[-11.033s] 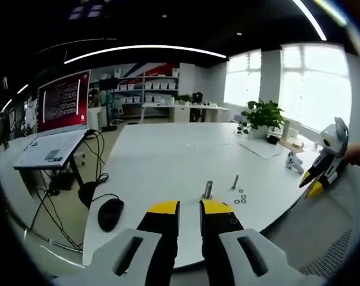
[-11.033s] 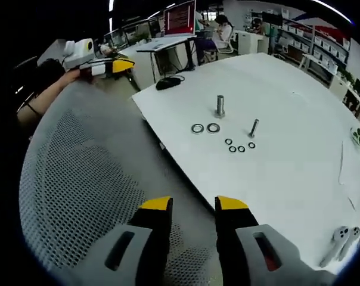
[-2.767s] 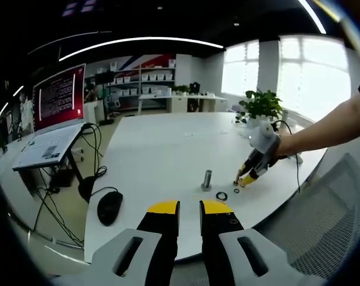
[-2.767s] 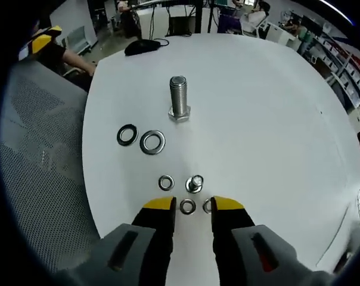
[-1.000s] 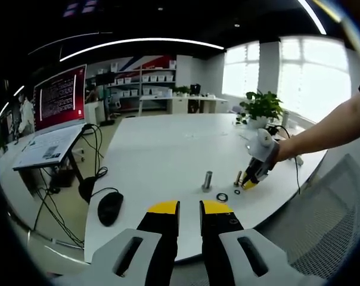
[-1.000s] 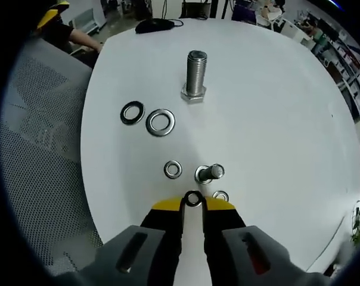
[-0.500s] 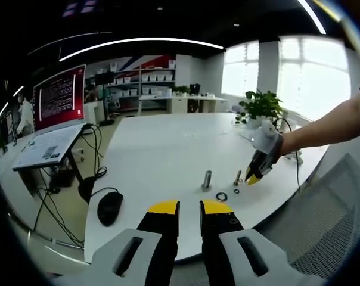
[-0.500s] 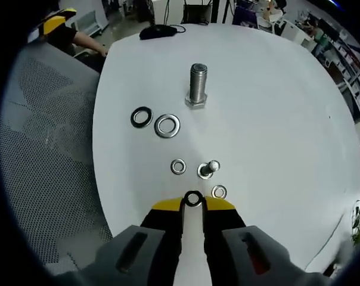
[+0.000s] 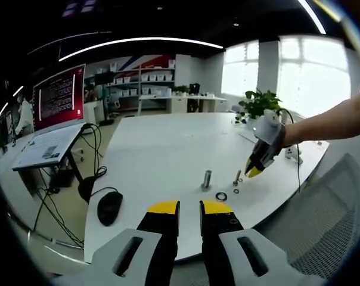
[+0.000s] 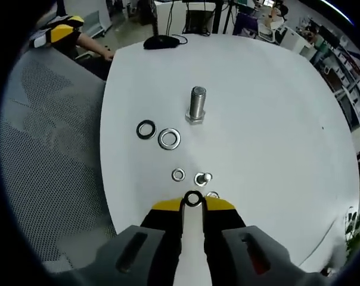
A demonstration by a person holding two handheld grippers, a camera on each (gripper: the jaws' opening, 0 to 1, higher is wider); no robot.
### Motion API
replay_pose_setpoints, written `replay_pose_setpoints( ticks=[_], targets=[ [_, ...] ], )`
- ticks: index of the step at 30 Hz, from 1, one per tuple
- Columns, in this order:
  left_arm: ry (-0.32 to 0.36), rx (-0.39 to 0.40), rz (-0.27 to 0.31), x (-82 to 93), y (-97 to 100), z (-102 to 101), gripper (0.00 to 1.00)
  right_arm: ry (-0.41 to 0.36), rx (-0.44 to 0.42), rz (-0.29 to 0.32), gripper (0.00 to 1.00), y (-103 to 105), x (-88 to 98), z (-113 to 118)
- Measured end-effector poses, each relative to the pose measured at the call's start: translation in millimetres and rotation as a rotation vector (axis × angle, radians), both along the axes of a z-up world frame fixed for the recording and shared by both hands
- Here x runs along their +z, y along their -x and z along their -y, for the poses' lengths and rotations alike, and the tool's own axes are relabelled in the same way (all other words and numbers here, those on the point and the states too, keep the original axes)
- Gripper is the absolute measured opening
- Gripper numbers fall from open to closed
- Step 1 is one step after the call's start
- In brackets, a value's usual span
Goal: Place the washer onto the threaded stud by aligning its center hole with the stud, sliding it down to the base, and recovering from edge contact or off-axis alignment until the washer reaches the visible bottom stop.
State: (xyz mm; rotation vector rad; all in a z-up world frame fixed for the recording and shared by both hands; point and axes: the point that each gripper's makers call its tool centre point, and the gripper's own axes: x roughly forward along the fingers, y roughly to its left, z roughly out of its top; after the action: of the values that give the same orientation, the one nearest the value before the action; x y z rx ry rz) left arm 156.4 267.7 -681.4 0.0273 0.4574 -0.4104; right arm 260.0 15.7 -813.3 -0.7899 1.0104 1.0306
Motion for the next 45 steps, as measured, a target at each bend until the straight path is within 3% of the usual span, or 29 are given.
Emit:
replay_pose_setpoints(
  ticks=[18, 45],
  targets=[
    [0.001, 0.004, 0.003, 0.5, 0.1, -0.2, 0.11, -0.024, 0.016, 0.095, 0.13, -16.8, 14.6, -12.0],
    [0.009, 0.009, 0.012, 2.1, -0.6, -0.7, 0.11, 0.014, 0.027, 0.040, 0.13, -18.2, -6.2, -16.0]
  ],
)
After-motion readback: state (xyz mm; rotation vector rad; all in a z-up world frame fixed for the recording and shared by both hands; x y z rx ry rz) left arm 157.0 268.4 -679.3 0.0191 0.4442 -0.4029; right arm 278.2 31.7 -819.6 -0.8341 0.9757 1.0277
